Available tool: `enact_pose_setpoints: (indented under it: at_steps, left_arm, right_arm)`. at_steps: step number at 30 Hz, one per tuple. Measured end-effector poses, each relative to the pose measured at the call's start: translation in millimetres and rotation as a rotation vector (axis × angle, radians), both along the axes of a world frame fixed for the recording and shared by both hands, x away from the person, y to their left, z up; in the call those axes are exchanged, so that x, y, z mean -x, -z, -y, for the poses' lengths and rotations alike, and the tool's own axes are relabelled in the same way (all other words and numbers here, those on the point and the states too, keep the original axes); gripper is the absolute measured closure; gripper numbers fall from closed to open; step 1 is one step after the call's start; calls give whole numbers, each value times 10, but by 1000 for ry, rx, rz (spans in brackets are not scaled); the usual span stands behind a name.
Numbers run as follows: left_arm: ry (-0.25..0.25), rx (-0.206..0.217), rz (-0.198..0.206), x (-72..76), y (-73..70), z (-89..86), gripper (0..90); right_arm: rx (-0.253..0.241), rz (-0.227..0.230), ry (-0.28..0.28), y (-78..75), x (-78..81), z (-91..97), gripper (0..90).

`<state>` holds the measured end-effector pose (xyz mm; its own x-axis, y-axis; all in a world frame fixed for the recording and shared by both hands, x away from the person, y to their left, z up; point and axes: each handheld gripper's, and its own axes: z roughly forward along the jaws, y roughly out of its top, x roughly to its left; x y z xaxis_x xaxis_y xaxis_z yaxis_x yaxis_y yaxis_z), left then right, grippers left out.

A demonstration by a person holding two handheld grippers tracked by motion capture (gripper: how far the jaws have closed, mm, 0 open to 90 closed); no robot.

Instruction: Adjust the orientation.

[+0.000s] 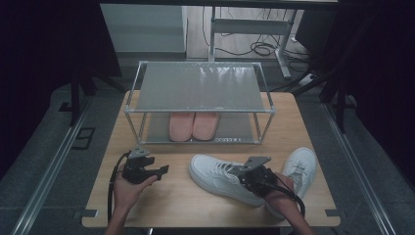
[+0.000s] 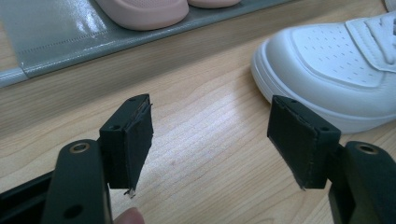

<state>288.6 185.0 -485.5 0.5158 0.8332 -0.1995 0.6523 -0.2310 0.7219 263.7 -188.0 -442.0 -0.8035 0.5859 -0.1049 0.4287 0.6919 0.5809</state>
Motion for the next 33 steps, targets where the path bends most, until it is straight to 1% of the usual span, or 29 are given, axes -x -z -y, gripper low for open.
enact_pose_setpoints:
  at_steps: [1, 2, 4, 5, 9, 10, 11, 13, 14, 15, 22, 23, 28, 31, 33]
  left_arm:
    - [0, 1, 1, 1, -1, -3, 316]
    - [-3, 0, 2, 0, -1, -10, 316]
    - [-4, 0, 2, 0, -1, -13, 316]
    - [-5, 2, 0, 0, 0, -13, 316]
    - [-5, 0, -3, -2, 5, -15, 316]
    - [-5, 0, -3, -2, 5, -15, 316]
    - [-5, 0, -3, -3, 5, -17, 316]
    - [-5, -1, -2, -2, 4, -22, 316]
    - [-5, -1, -2, -2, 4, -22, 316]
    - [-5, -1, -1, 0, 0, -26, 316]
    - [-8, 3, -2, 3, -3, -35, 316]
    - [-9, 0, 0, 3, -5, -40, 316]
    - [-12, 2, 1, 5, -7, -48, 316]
    - [-11, 1, 0, 3, -4, -48, 316]
    - [-10, 0, 0, 3, -1, -44, 316]
  right_arm:
    - [0, 0, 0, 0, 0, 0, 900]
    - [-6, -7, -23, 2, 29, -57, 900]
    - [-10, -13, -34, 4, 40, -82, 900]
    - [-16, -23, -50, 11, 64, -129, 900]
    - [-30, -26, -82, 31, 104, -228, 900]
    - [-30, -26, -82, 31, 104, -228, 900]
    - [-28, -24, -103, 47, 118, -286, 900]
    - [-22, -25, -121, 65, 129, -351, 900]
    - [-22, -25, -121, 65, 129, -351, 900]
    - [-21, -32, -139, 81, 136, -410, 900]
    - [-29, -41, -174, 104, 144, -539, 900]
    - [-27, -39, -172, 112, 139, -561, 900]
    - [-30, -41, -172, 117, 131, -536, 898]
    - [-52, -40, -175, 87, 135, -484, 896]
    - [-56, -39, -175, 77, 132, -468, 894]
